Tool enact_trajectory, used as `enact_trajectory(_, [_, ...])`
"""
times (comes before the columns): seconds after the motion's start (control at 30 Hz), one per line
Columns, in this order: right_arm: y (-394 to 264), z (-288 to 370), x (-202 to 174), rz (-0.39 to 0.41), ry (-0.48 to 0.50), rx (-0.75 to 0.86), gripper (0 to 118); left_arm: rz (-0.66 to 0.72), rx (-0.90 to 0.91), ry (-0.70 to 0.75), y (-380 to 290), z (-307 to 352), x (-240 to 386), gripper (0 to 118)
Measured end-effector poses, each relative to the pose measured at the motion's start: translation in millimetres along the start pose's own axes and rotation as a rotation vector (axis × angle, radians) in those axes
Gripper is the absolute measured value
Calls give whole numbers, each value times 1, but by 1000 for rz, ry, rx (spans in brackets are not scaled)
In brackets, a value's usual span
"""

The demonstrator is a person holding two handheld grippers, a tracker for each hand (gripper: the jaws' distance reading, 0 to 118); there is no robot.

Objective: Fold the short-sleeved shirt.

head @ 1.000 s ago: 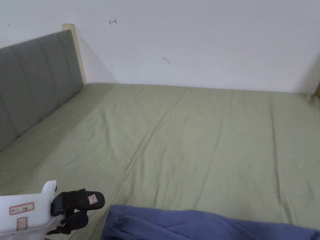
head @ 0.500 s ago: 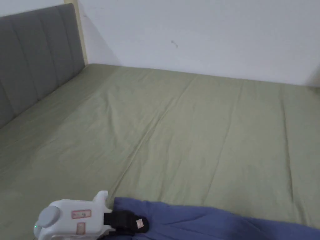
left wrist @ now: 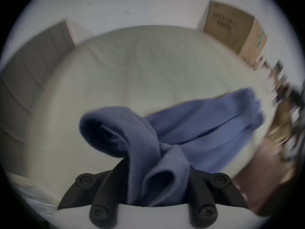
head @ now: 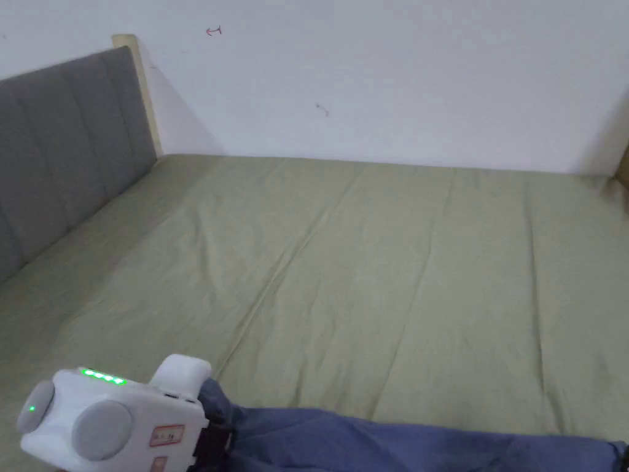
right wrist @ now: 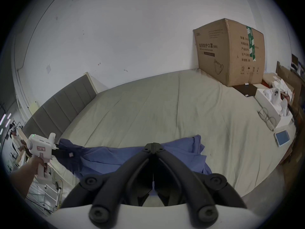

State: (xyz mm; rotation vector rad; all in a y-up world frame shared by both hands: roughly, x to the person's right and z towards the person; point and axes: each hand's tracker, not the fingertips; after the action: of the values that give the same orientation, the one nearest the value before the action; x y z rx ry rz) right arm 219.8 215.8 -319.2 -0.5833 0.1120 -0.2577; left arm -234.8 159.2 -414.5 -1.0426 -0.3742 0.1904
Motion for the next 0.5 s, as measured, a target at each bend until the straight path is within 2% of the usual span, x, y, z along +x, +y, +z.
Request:
enact_trajectory(0.07, [-3,4,7,-26,-4,-15,0,122,-10,-241,7,-29,36,12])
enact_trajectory(0.1, [-5,7,11,-41,-10,-16,0,107,-26,-316,11,-47,60,12])
enact_trajectory(0.13, [-6,11,14,-56,-18,-14,0,83,-29,-369,19,-63,81,23])
enact_trajectory(0.2, [-9,15,21,-67,-22,-15,0,24,-59,-391,27,-81,119,97])
enact_trajectory(0.23, [-9,17,23,-67,-28,-20,0,-7,-62,-404,30,-84,132,118])
enact_trajectory(0.27, [-10,18,25,-64,-36,-25,0,-23,-13,-421,32,-79,137,111])
enact_trajectory(0.3, [-10,19,27,-62,-40,-27,0,-47,-4,-383,34,-75,138,110])
enact_trajectory(0.43, [-11,22,35,-67,-44,-11,0,-93,47,-192,32,-49,107,111])
enact_trajectory(0.47, [-11,21,36,-71,-45,-10,0,-99,38,-165,30,-43,100,102])
enact_trajectory(0.5, [-11,21,38,-76,-44,-9,0,-118,37,-119,27,-40,95,80])
